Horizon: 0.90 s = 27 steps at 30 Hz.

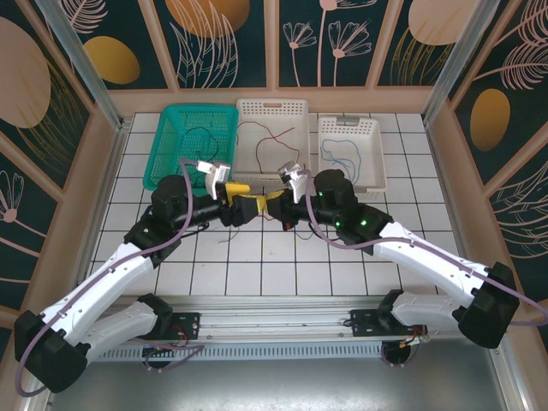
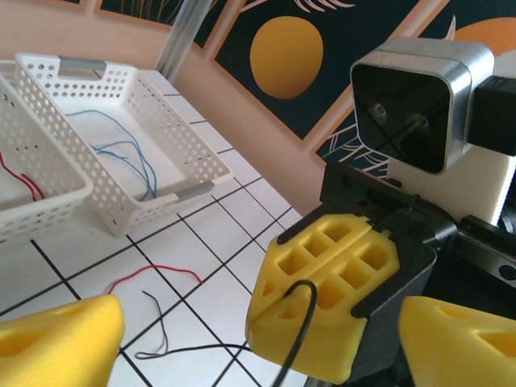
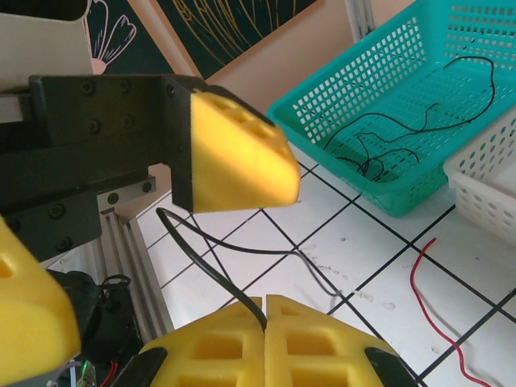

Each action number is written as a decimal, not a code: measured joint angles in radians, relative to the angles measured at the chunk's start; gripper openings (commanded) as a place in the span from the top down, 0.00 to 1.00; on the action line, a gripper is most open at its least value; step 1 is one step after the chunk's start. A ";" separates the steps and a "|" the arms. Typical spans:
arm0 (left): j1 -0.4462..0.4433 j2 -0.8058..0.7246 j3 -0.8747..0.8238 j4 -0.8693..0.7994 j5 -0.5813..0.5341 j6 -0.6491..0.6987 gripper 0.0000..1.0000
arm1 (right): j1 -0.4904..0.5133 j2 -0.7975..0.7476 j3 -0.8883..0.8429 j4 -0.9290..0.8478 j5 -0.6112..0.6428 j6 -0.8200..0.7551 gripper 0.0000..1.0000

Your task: Untangle the cables

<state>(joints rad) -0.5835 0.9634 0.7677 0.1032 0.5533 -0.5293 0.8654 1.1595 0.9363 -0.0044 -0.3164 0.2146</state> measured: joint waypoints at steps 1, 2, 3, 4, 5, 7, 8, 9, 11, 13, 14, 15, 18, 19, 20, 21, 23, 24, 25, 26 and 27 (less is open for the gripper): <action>0.000 -0.001 -0.005 0.005 0.005 -0.002 0.21 | -0.001 0.000 0.000 0.000 0.000 0.000 1.00; 0.000 -0.002 -0.008 0.006 0.009 -0.003 0.24 | -0.002 0.000 0.000 0.000 0.000 0.000 1.00; 0.000 -0.002 -0.010 0.006 0.014 -0.004 0.26 | -0.002 0.000 0.001 0.000 0.000 0.000 1.00; 0.000 -0.002 -0.011 0.006 0.016 -0.007 0.29 | -0.002 0.001 0.002 0.000 -0.001 0.000 1.00; 0.000 -0.002 -0.013 0.008 0.018 -0.010 0.32 | -0.002 0.002 0.006 -0.001 -0.004 0.000 1.00; 0.000 -0.002 -0.013 0.010 0.019 -0.013 0.42 | -0.002 0.002 0.012 0.000 -0.009 0.000 1.00; 0.000 -0.002 -0.013 0.013 0.018 -0.015 0.47 | -0.002 0.002 0.014 0.000 -0.013 0.000 1.00; 0.000 -0.002 -0.014 0.015 0.018 -0.016 0.50 | -0.002 0.002 0.016 0.000 -0.017 0.000 1.00; 0.000 -0.002 -0.015 0.020 0.017 -0.018 0.56 | -0.002 0.002 0.017 0.000 -0.025 0.000 1.00; 0.000 -0.002 -0.016 0.024 0.017 -0.020 0.65 | -0.002 0.003 0.017 0.000 -0.027 0.000 1.00; 0.000 -0.002 -0.016 0.025 0.017 -0.024 0.69 | -0.002 0.003 0.017 0.000 -0.027 0.000 1.00; 0.000 -0.002 -0.016 0.027 0.017 -0.023 0.76 | -0.002 0.003 0.017 0.000 -0.027 0.000 1.00; 0.000 -0.003 -0.017 0.029 0.014 -0.028 0.98 | -0.002 0.003 0.017 0.000 -0.027 0.000 1.00; 0.000 -0.005 -0.017 0.031 0.013 -0.029 1.00 | -0.002 0.003 0.017 0.000 -0.027 0.000 1.00; 0.000 -0.007 -0.018 0.032 0.013 -0.031 1.00 | -0.002 0.003 0.017 0.000 -0.027 0.000 1.00; 0.000 -0.009 -0.018 0.034 0.013 -0.027 1.00 | -0.002 0.003 0.017 0.000 -0.027 0.000 1.00; 0.000 -0.015 -0.020 0.036 0.009 -0.026 1.00 | -0.002 0.004 0.017 0.000 -0.027 0.000 1.00; 0.000 -0.018 -0.022 0.036 0.005 -0.026 1.00 | -0.002 0.005 0.017 -0.001 -0.027 0.000 1.00; 0.000 -0.024 -0.024 0.036 -0.002 -0.026 1.00 | -0.002 0.005 0.017 -0.002 -0.026 0.000 1.00; 0.000 -0.031 -0.027 0.036 -0.012 -0.026 1.00 | -0.002 0.005 0.017 -0.003 -0.026 0.000 1.00; 0.000 -0.037 -0.029 0.036 -0.018 -0.027 1.00 | -0.002 0.005 0.017 -0.003 -0.026 0.000 0.95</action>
<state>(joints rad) -0.5838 0.9264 0.7383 0.1390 0.5358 -0.5560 0.8635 1.1648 0.9535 -0.0074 -0.3424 0.2150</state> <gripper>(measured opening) 0.043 0.053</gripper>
